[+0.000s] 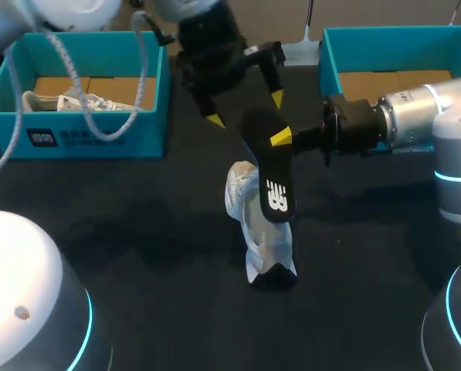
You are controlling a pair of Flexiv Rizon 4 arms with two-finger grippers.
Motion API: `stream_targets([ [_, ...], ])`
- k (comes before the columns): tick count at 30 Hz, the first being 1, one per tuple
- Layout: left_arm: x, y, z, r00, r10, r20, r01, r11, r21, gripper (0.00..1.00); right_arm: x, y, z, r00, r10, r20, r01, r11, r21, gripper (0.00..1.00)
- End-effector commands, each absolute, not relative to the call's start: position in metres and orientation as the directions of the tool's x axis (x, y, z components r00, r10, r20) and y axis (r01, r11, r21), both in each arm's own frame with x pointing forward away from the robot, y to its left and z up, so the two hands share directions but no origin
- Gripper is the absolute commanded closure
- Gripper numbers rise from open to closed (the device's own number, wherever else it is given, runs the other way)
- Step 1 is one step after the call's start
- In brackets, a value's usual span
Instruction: Take the shoe out of the shoebox, open the shoe tongue, remove and reinsert the insole, then place the shoe into the shoebox
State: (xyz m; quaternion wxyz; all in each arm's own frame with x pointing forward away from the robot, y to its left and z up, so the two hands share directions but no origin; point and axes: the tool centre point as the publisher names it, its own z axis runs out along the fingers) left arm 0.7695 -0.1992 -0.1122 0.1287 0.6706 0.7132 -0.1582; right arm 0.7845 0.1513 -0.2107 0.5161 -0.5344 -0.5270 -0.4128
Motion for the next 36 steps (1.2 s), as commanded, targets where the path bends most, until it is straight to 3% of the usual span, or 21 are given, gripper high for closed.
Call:
stream_targets([
  [1, 0.767, -0.166, -0.115, -0.171, 0.743, -0.648, 0.985, 0.128, -0.113, 0.0, 0.783, 0.149, -0.208, 0.11, 0.15, 0.983, 0.989, 0.084, -0.124, 1.0],
  [3, 0.769, -0.161, -0.114, -0.221, 0.716, -0.662, 0.975, 0.154, -0.159, 0.0, 0.782, 0.149, -0.208, 0.114, 0.149, 0.982, 0.988, 0.084, -0.127, 1.0],
  [25, 0.77, -0.161, -0.118, -0.219, 0.707, -0.672, 0.976, 0.16, -0.15, 0.0, 0.773, 0.149, -0.208, 0.118, 0.148, 0.982, 0.99, 0.057, -0.128, 1.0],
  [31, 0.775, -0.158, -0.141, -0.076, 0.652, -0.754, 0.995, 0.103, -0.011, 0.0, 0.774, 0.148, -0.201, 0.118, 0.155, 0.981, 0.99, 0.062, -0.128, 1.0],
  [36, 0.776, -0.157, -0.149, -0.059, 0.532, -0.844, 0.996, 0.083, -0.017, 0.0, 0.774, 0.151, -0.198, 0.127, 0.142, 0.982, 0.989, 0.06, -0.137, 1.0],
])
